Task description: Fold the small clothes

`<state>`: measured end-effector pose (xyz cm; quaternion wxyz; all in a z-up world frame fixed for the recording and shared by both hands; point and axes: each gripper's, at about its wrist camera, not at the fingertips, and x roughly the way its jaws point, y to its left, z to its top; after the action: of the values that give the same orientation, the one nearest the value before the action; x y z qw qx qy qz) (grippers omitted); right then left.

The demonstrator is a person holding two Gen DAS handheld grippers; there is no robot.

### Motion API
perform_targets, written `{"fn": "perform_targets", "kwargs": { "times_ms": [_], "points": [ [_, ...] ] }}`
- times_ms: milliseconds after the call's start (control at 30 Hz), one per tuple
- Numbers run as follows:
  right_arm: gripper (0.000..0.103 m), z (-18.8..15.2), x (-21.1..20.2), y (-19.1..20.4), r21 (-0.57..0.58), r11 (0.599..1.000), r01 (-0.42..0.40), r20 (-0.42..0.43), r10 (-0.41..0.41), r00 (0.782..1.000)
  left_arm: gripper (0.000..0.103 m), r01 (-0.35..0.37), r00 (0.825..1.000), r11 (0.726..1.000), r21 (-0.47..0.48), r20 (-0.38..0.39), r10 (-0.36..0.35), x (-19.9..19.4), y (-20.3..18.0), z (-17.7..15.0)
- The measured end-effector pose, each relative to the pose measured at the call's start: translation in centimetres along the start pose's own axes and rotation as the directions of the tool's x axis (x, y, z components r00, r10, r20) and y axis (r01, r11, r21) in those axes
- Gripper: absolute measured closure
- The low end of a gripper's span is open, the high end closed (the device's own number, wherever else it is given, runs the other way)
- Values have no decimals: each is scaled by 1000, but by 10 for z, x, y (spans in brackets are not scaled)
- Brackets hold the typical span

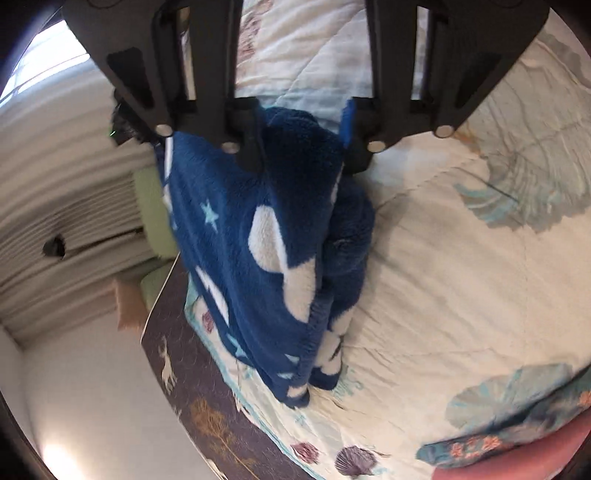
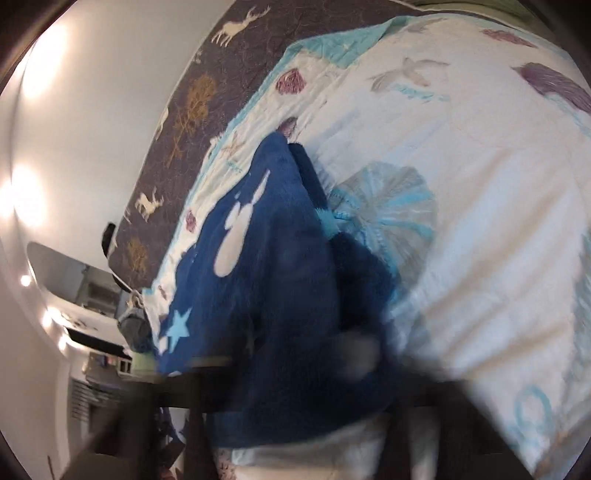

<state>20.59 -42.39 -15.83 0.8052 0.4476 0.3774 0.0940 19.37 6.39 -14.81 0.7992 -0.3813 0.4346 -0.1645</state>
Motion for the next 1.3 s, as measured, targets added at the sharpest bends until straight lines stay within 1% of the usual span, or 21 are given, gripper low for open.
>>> {"fn": "perform_targets", "kwargs": {
  "times_ms": [100, 167, 233, 300, 367, 467, 567, 600, 733, 833, 900, 967, 1000, 1033, 1067, 1100, 1133, 1167, 1233, 1267, 1300],
  "points": [
    [88, 0, -7, 4, -8, 1000, -10, 27, 10, 1000, 76, -50, 998, 995, 85, 39, 47, -10, -20, -6],
    [90, -2, -16, 10, -21, 1000, -20, 44, 21, 999, 77, -43, 998, 991, 127, 57, 36, -24, -34, -9],
    [91, -6, -32, 19, -41, 997, -67, 55, 69, 996, 77, -31, 998, 986, 162, 67, 20, -41, -43, -11],
    [91, -10, -46, 28, -91, 990, -109, 63, 115, 991, 77, -57, 995, 971, 232, 88, 38, -63, -58, -20],
    [91, -23, -65, 33, -147, 981, -125, 65, 136, 989, 77, -56, 996, 959, 278, 88, 32, -81, -65, -33],
    [91, -45, -91, 27, -156, 978, -136, 62, 147, 987, 77, -30, 998, 955, 295, 59, 13, -101, -65, -59],
    [91, -82, -120, 15, -173, 980, -100, 68, 113, 991, 77, -32, 999, 951, 309, 31, 23, -117, -59, -91],
    [91, -101, -134, 6, -180, 981, -73, 65, 85, 994, 77, -39, 999, 947, 318, 21, 34, -122, -58, -104],
    [91, -152, -170, -20, -164, 987, -1, 55, 10, 998, 77, -64, 997, 942, 330, -13, 72, -139, -46, -151],
    [91, -175, -190, -34, -130, 991, 16, 57, -9, 998, 77, -73, 995, 942, 329, -37, 90, -145, -40, -173],
    [90, -181, -196, -38, -140, 990, 37, 62, -29, 998, 76, -75, 995, 937, 342, -36, 93, -148, -38, -181],
    [85, -181, -196, -38, -162, 982, 101, 63, -92, 994, 74, -84, 994, 938, 337, -36, 102, -151, -36, -185],
    [83, -183, -196, -37, -174, 968, 179, 75, -169, 983, 73, -100, 993, 936, 337, -28, 116, -152, -34, -186],
    [70, -185, -197, -36, -180, 953, 244, 89, -231, 969, 70, -124, 990, 933, 338, -16, 137, -155, -32, -189],
    [51, -187, -198, -35, -182, 930, 321, 108, -305, 946, 69, -158, 986, 928, 338, 0, 168, -157, -29, -189],
    [39, -188, -200, -35, -178, 889, 421, 134, -402, 906, 69, -210, 977, 919, 334, 29, 213, -162, -26, -188],
    [23, -188, -203, -35, -165, 848, 503, 163, -480, 862, 69, -258, 966, 910, 326, 65, 251, -169, -24, -186],
    [20, -189, -209, -36, -152, 830, 537, 183, -510, 840, 69, -305, 952, 898, 316, 109, 285, -178, -21, -183],
    [20, -188, -225, -37, -110, 844, 525, 201, -499, 843, 69, -364, 929, 879, 308, 193, 317, -198, -22, -176],
    [20, -188, -232, -34, -87, 854, 513, 220, -486, 846, 69, -365, 926, 875, 319, 221, 306, -206, -27, -172],
    [21, -188, -238, -24, -99, 858, 504, 253, -468, 847, 69, -348, 931, 872, 345, 237, 278, -211, -36, -168]
  ]
}}
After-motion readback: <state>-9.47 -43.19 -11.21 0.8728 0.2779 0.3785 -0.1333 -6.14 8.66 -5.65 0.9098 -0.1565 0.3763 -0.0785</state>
